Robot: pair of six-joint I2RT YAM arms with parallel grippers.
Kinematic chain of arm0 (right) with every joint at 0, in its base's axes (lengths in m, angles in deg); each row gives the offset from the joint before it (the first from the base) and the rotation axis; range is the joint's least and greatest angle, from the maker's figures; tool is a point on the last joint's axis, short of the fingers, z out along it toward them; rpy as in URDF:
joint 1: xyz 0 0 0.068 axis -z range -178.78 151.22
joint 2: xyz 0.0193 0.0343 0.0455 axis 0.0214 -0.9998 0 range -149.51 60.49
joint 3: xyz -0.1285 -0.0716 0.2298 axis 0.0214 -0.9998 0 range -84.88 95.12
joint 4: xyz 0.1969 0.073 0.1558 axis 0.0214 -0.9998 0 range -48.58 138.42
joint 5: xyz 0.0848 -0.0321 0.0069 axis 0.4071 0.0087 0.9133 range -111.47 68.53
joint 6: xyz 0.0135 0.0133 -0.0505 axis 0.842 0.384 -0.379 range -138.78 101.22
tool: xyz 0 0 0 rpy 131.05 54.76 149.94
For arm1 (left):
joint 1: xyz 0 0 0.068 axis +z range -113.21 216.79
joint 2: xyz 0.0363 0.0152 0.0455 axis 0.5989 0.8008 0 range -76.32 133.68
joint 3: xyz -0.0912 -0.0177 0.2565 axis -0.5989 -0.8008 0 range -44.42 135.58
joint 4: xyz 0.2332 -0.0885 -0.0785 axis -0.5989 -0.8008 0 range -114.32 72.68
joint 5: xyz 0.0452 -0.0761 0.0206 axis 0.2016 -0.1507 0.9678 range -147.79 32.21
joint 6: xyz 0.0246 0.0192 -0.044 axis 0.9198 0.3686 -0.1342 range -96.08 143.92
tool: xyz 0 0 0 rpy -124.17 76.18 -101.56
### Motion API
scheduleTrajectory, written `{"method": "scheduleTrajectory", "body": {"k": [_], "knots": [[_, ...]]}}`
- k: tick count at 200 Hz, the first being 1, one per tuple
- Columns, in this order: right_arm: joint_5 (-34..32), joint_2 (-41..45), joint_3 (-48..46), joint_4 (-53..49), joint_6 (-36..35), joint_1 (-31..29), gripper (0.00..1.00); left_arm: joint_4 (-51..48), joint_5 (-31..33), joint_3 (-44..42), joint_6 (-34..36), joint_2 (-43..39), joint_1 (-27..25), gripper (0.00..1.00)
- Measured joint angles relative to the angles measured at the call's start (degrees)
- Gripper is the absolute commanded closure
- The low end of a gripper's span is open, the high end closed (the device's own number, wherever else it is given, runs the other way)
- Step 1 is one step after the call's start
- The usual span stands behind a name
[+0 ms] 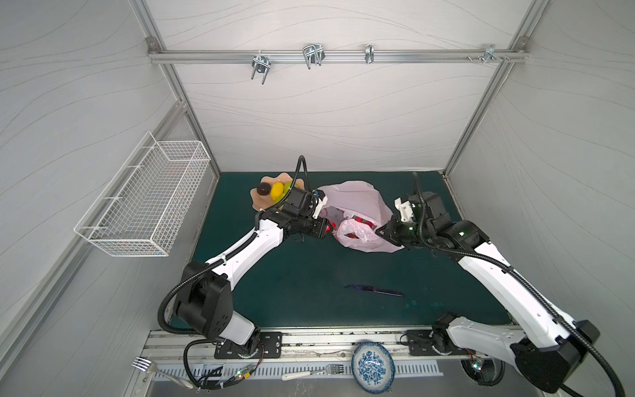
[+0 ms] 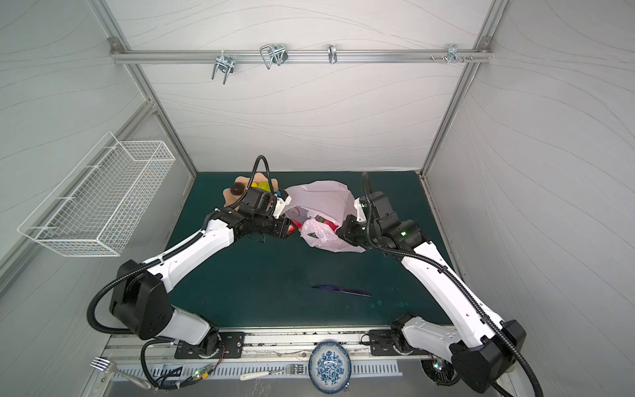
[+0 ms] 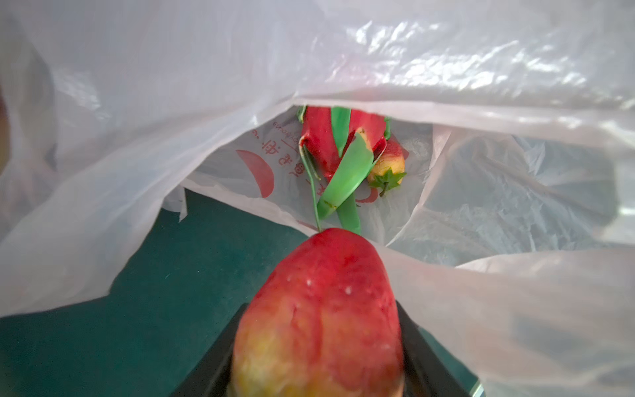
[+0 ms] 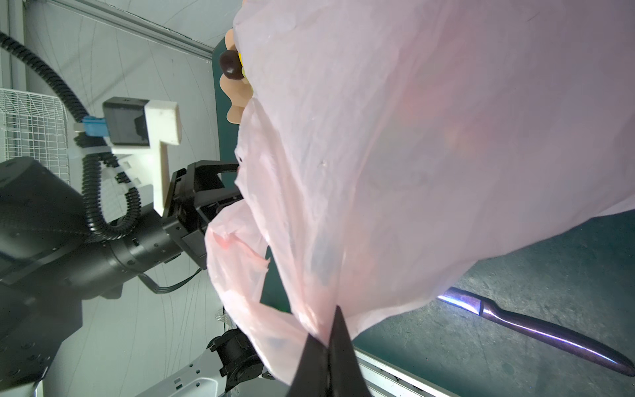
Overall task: Place the fruits into the plastic bag
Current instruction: 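Lift the mango and carry it with the left gripper to the bag opening, then lower the mango into the bag held open by the right gripper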
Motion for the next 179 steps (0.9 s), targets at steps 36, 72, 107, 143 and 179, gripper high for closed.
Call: {"method": "scheduleTrajectory", "body": {"k": [36, 72, 107, 143, 179], "knots": [[0.0, 0.0, 0.0, 0.0, 0.0, 0.0, 1.0, 3.26, -3.85, -0.09, -4.92, 0.98, -0.33, 0.85], [0.0, 0.0, 0.0, 0.0, 0.0, 0.0, 1.0, 7.96, -5.16, -2.67, -10.36, 0.98, -1.81, 0.88], [0.02, 0.0, 0.0, 0.0, 0.0, 0.0, 1.0, 10.58, -3.78, -6.54, -14.01, 0.96, -4.46, 0.9], [0.02, 0.0, 0.0, 0.0, 0.0, 0.0, 1.0, 13.09, -0.13, -11.78, -16.46, -0.42, -7.3, 0.91], [0.02, 0.0, 0.0, 0.0, 0.0, 0.0, 1.0, 15.28, 1.53, -14.27, -17.75, -1.11, -9.84, 0.91]]}}
